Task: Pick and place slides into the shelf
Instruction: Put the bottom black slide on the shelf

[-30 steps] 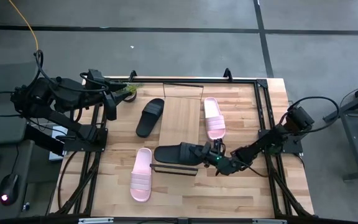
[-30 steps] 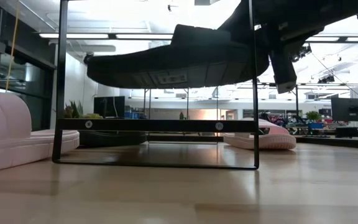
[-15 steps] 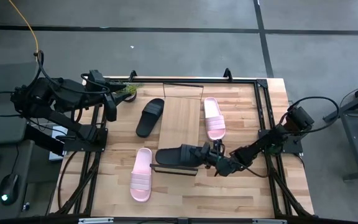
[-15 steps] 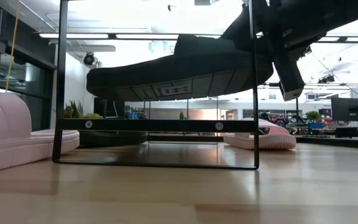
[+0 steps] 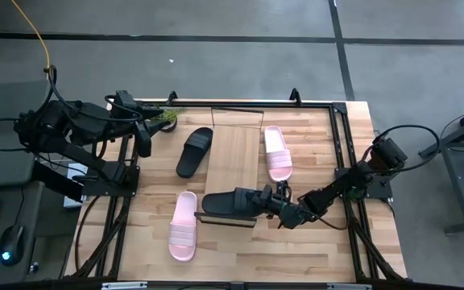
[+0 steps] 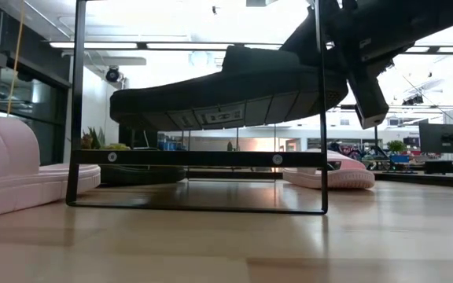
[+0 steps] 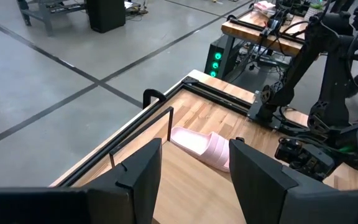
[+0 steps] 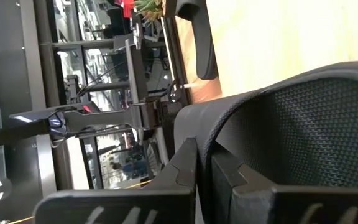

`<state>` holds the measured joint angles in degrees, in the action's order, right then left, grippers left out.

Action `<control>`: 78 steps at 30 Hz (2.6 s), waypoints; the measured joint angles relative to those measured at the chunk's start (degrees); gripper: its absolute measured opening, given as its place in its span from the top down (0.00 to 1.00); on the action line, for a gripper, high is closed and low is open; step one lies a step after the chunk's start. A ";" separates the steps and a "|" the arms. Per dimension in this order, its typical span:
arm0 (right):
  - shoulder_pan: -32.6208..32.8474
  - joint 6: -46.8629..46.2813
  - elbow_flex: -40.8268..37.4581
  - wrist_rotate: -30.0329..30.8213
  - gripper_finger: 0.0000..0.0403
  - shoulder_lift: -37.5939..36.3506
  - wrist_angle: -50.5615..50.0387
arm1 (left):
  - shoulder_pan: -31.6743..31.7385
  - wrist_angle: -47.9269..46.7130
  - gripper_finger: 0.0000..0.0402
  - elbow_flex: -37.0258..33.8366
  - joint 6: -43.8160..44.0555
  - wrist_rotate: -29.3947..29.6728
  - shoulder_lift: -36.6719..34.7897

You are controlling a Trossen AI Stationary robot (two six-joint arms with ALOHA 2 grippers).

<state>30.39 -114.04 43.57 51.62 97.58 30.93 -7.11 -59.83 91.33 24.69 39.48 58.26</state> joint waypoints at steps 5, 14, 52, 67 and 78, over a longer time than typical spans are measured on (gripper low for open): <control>-0.04 -0.62 2.52 -1.30 1.00 -0.02 -5.83 | 0.00 0.01 0.57 0.00 0.00 0.00 0.00; 0.01 -2.72 3.69 -1.53 1.00 -0.02 -8.51 | 0.00 0.03 0.57 0.00 0.00 0.00 0.00; -2.73 0.07 3.69 -9.47 0.97 -0.02 -6.05 | 0.00 0.09 0.57 0.00 0.04 0.02 0.00; -2.84 -1.21 3.69 -13.18 0.78 -0.02 -5.79 | -0.01 0.11 0.57 0.00 1.01 0.02 0.00; -1.68 -1.18 3.69 -18.01 0.59 -0.02 -5.33 | -0.01 0.11 0.57 0.00 1.03 0.20 0.00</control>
<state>28.72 -115.22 47.27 33.61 97.56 25.61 -7.13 -59.72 91.33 25.71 39.68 58.26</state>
